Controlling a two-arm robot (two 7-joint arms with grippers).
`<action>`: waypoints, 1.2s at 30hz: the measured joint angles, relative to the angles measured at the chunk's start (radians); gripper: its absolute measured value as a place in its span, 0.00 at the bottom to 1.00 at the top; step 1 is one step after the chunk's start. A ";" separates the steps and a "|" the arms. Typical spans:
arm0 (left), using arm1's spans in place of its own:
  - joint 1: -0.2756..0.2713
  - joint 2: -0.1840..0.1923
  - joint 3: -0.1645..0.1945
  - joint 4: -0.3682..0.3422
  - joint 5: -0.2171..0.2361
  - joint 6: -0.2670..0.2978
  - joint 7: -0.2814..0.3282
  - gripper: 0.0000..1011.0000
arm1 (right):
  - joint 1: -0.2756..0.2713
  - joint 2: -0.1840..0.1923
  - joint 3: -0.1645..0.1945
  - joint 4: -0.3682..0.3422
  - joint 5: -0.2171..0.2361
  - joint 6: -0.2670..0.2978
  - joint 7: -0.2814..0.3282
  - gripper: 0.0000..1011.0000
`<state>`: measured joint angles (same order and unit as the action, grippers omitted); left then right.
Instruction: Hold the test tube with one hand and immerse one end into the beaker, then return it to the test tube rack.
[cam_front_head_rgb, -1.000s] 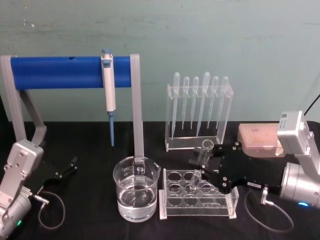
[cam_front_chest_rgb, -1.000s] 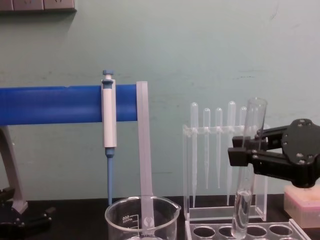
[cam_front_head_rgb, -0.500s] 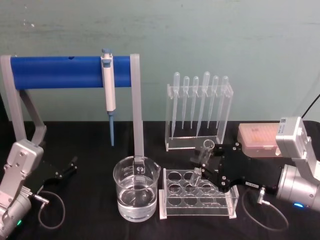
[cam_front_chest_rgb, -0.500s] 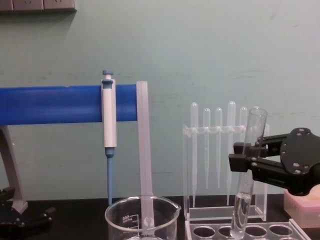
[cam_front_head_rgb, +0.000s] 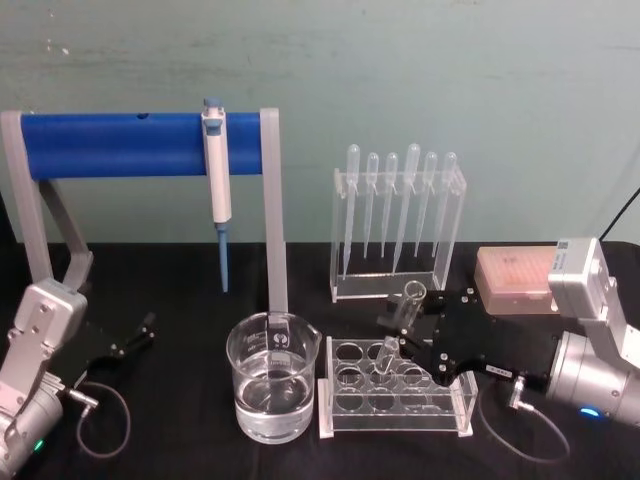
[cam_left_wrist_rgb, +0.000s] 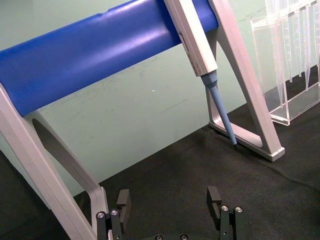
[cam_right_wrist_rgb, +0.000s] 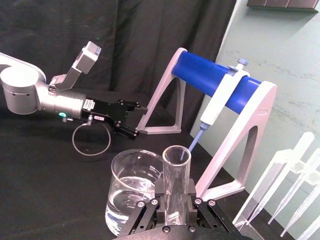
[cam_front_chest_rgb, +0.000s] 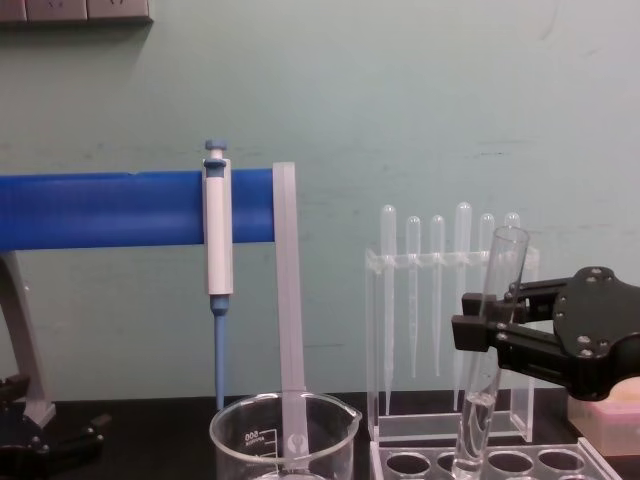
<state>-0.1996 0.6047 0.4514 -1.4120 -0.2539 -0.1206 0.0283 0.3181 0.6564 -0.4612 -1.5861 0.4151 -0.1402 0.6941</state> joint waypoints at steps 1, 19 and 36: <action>0.000 0.000 0.000 0.000 0.000 0.000 0.000 0.99 | 0.000 -0.002 0.001 0.003 0.000 -0.002 0.001 0.22; 0.000 0.000 0.000 0.000 0.000 0.000 0.000 0.99 | -0.016 -0.018 0.004 0.022 0.002 -0.013 0.004 0.22; 0.000 0.000 0.000 0.000 0.000 0.000 0.000 0.99 | -0.042 -0.027 0.008 0.033 0.009 -0.011 -0.002 0.22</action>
<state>-0.1995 0.6047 0.4514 -1.4120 -0.2539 -0.1205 0.0283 0.2763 0.6292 -0.4531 -1.5533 0.4241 -0.1515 0.6919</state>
